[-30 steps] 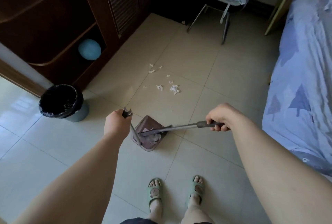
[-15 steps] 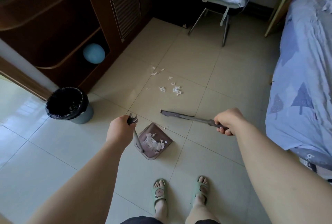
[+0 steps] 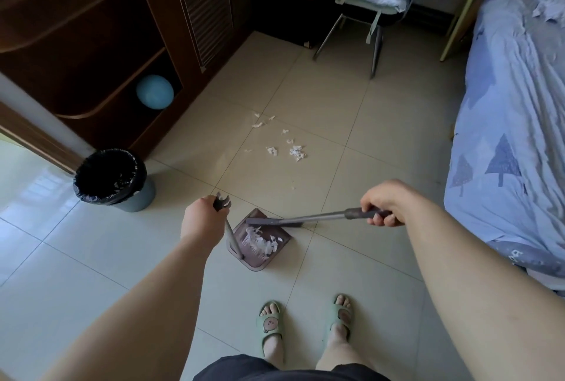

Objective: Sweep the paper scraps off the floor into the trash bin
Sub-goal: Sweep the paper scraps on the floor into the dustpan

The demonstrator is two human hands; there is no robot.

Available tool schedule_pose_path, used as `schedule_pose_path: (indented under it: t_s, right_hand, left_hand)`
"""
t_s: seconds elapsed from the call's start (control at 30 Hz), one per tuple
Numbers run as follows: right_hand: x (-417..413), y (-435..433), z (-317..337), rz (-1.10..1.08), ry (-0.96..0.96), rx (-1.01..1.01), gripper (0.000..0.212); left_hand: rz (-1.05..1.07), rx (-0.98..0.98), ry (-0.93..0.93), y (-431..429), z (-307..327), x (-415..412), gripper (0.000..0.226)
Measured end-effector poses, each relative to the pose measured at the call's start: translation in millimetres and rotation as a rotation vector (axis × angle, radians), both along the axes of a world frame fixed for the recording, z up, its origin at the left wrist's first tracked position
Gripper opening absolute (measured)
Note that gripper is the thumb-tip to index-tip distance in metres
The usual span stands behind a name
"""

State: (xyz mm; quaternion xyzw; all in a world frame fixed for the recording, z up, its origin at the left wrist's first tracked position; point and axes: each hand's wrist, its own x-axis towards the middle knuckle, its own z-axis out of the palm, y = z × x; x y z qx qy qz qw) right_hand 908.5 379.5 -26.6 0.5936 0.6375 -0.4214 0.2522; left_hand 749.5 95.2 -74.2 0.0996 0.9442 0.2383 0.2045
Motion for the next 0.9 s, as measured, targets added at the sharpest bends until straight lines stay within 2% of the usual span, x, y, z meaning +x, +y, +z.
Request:
schedule_pose_path:
  t_s: [0.3, 0.47, 0.6, 0.73, 0.9]
  right_hand:
    - [2, 0, -9, -0.168, 0.098, 0.190, 0.008]
    - [5, 18, -25, -0.309, 0.158, 0.188, 0.010]
    - [-6, 39, -40, -0.380, 0.197, 0.108, 0.011]
    - [-22, 58, -55, -0.355, 0.175, 0.089, 0.012]
    - [-43, 76, -53, -0.144, 0.078, 0.048, 0.015]
  left_hand:
    - [0.011, 0.025, 0.018, 13, 2, -3, 0.015]
    - [0.019, 0.032, 0.008, 31, 1, -8, 0.015]
    - [0.046, 0.037, 0.016, 52, 0, -14, 0.015]
    - [0.093, 0.029, 0.002, 76, -1, -21, 0.016]
    - [0.098, 0.008, 0.018, 109, 2, -40, 0.019]
